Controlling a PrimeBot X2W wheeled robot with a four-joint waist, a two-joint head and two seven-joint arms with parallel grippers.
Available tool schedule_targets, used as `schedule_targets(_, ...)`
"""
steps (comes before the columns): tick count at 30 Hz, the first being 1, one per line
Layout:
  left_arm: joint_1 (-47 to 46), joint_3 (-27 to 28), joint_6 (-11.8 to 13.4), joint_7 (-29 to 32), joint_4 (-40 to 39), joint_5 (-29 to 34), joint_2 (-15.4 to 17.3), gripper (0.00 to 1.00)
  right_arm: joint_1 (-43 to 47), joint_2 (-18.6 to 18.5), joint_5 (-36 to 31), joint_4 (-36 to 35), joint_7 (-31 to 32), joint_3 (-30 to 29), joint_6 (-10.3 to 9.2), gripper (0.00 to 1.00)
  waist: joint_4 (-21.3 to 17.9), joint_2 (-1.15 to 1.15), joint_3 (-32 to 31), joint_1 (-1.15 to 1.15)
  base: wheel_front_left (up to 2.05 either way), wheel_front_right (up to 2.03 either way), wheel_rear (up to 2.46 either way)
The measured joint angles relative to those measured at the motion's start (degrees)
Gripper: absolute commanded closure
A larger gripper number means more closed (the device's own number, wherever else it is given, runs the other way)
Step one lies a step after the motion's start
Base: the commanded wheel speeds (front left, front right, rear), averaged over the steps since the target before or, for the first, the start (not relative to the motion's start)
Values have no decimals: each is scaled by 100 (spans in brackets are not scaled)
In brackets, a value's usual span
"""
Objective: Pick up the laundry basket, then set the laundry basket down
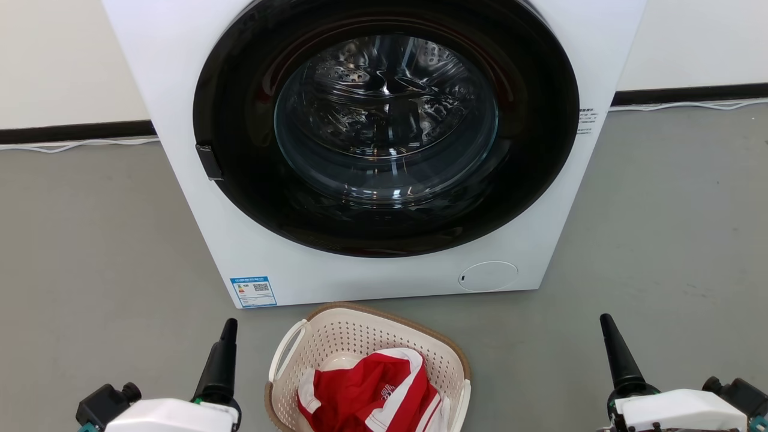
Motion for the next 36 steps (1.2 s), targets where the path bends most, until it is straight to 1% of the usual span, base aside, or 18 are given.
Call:
schedule_targets(1, 0, 0, 0, 0, 0, 0, 0, 0, 0, 0, 0, 0, 0, 0, 0, 0, 0, 0, 0, 0, 0, 0, 0)
schedule_targets(8, 89, -85, 78, -111, -91, 784, 13, 0, 4, -2, -577, -118, -108, 102, 0, 0, -6, 0, -3, 0, 0, 0, 0)
schedule_targets(17, 200, -260, 276, -263, -202, 1639, 92, 0, 40, -7, -1271, -237, -269, 162, 4, 0, -10, 0, -6, 0, 0, 0, 0)
schedule_targets(24, 269, -396, 471, -365, -321, 2132, 207, 0, 142, -10, -1773, -272, -370, 194, 5, 0, -9, 0, -22, 0, 0, 0, 0)
schedule_targets(36, 394, -654, 723, -589, -535, 3055, 335, 0, 190, -20, -2714, -386, -586, 338, 5, 0, -13, 0, -73, 0, 0, 0, 0)
